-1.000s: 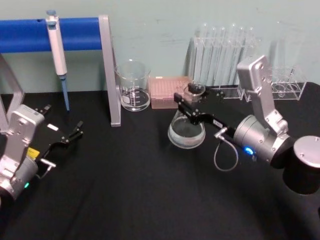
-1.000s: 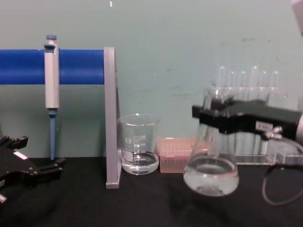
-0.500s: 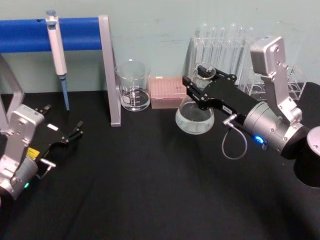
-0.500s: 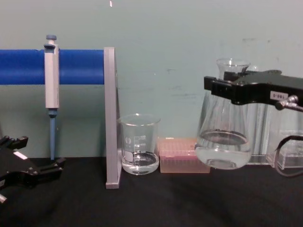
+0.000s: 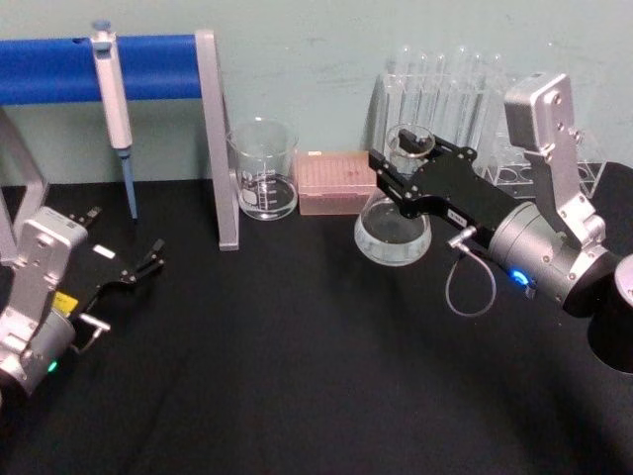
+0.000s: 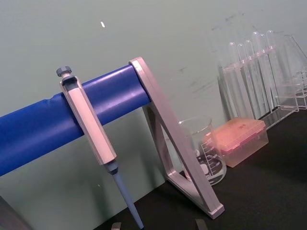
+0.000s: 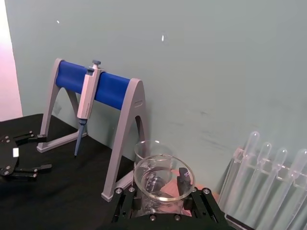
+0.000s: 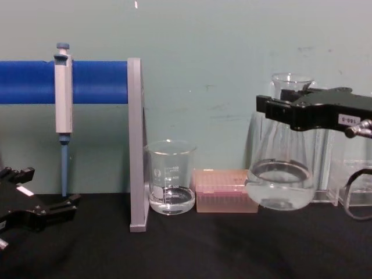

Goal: Grasp the erlenmeyer flask with one hand, shake it three times, then place it back.

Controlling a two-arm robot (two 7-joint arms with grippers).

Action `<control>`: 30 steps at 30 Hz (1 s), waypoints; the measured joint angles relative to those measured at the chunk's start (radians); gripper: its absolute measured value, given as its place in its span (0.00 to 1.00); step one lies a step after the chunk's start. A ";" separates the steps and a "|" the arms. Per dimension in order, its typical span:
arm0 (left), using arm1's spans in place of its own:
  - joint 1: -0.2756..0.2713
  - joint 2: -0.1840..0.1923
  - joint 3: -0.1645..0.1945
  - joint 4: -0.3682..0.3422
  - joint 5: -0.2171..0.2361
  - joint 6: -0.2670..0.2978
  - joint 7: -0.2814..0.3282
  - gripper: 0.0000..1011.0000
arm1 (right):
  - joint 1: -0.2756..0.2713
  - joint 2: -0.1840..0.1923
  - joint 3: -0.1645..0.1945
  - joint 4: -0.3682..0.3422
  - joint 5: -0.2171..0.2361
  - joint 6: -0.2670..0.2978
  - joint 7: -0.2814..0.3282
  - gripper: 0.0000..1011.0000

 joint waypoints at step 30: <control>0.000 0.000 0.000 0.000 0.000 0.000 0.000 0.99 | -0.039 0.056 -0.123 -0.081 0.087 -0.020 0.152 0.44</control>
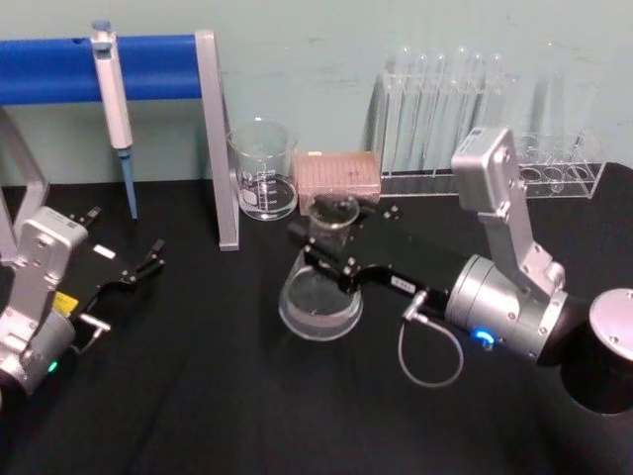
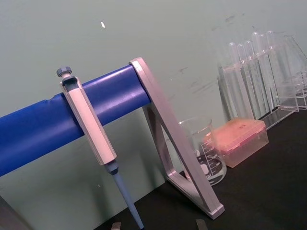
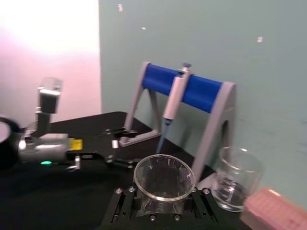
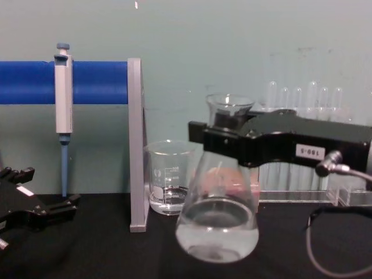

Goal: Grasp the erlenmeyer flask with one hand, shake it three times, then place it back.

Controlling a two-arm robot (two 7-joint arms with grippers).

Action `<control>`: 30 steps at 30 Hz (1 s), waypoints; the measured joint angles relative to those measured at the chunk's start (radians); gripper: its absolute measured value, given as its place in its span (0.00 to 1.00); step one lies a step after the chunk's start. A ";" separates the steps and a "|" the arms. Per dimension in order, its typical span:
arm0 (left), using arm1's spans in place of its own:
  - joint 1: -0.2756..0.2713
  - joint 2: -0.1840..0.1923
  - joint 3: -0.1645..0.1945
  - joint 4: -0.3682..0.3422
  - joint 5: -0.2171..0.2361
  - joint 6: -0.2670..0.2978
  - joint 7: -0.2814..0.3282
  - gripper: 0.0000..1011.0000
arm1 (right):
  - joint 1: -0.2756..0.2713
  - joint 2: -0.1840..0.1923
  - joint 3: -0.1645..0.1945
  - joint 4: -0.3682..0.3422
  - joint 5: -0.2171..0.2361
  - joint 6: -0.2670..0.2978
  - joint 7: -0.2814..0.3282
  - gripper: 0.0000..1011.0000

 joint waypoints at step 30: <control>0.000 0.000 0.000 0.000 0.000 0.000 0.000 0.99 | 0.021 0.037 -0.033 0.035 0.040 -0.029 -0.022 0.44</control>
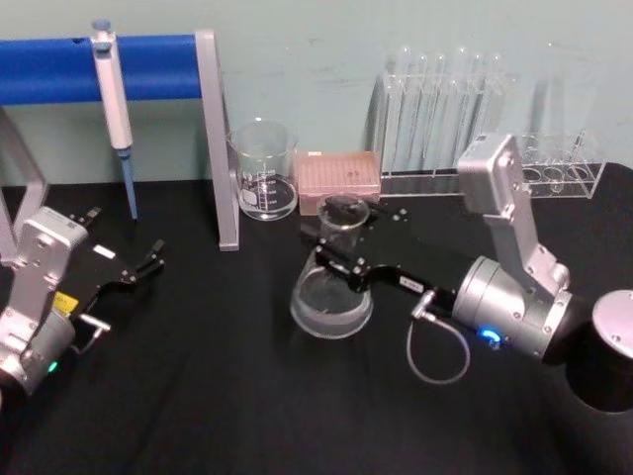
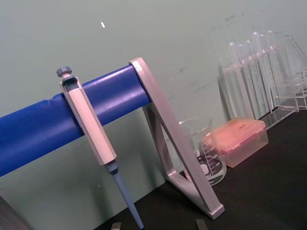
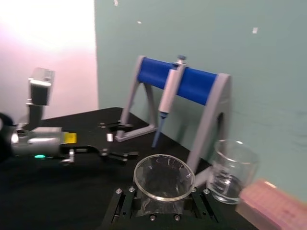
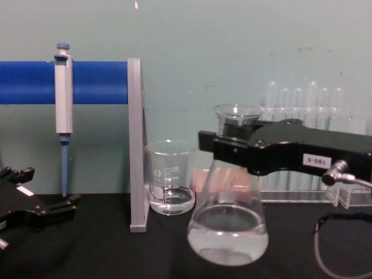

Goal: Grasp the erlenmeyer flask with one hand, shake it three times, then place it back.

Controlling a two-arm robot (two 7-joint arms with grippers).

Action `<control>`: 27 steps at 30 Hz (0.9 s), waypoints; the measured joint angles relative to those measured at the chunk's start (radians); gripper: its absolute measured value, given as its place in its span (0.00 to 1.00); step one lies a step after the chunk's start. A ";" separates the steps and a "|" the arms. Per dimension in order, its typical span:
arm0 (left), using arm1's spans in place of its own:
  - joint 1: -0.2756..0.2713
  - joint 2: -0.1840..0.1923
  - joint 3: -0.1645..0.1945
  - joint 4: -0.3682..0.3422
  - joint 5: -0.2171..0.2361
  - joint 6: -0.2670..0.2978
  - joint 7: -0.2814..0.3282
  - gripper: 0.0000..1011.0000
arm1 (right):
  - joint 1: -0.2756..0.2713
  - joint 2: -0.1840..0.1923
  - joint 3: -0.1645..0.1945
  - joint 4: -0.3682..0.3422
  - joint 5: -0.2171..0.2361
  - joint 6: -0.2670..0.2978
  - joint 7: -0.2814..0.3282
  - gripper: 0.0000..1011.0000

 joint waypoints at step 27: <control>0.000 0.000 0.000 0.000 0.000 0.000 0.000 0.99 | -0.019 -0.031 0.148 0.065 -0.066 -0.003 -0.127 0.44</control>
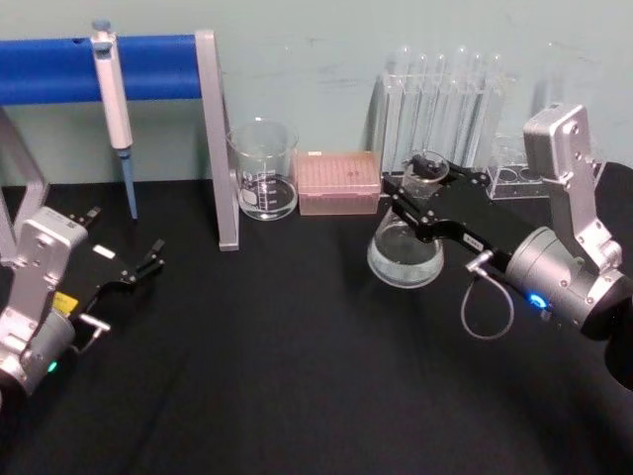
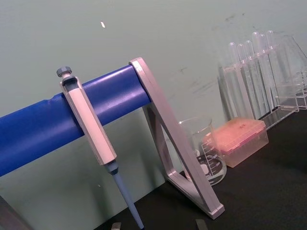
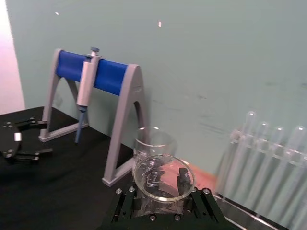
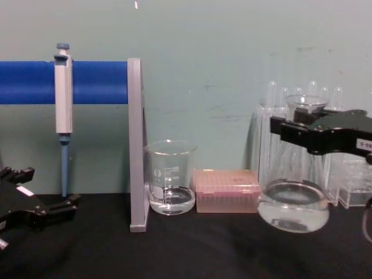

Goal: Grasp the erlenmeyer flask with one hand, shake it three times, then place it back.

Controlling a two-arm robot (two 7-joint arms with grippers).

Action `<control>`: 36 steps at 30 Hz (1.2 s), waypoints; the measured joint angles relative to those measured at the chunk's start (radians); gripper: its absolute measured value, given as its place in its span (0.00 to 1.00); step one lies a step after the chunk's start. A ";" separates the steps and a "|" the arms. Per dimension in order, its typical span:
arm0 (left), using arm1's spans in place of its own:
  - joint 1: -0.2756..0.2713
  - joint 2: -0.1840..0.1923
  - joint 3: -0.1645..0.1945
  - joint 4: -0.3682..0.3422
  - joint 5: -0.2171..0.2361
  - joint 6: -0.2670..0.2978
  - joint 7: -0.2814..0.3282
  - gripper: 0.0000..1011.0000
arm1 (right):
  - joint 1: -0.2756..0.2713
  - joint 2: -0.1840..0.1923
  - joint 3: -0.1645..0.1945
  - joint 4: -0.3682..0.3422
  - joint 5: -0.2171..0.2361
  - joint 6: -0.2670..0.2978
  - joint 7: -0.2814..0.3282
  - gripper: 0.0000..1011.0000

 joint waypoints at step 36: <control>0.000 0.000 0.000 0.000 0.000 0.000 0.000 0.99 | -0.019 -0.038 0.035 0.002 -0.048 0.022 0.021 0.44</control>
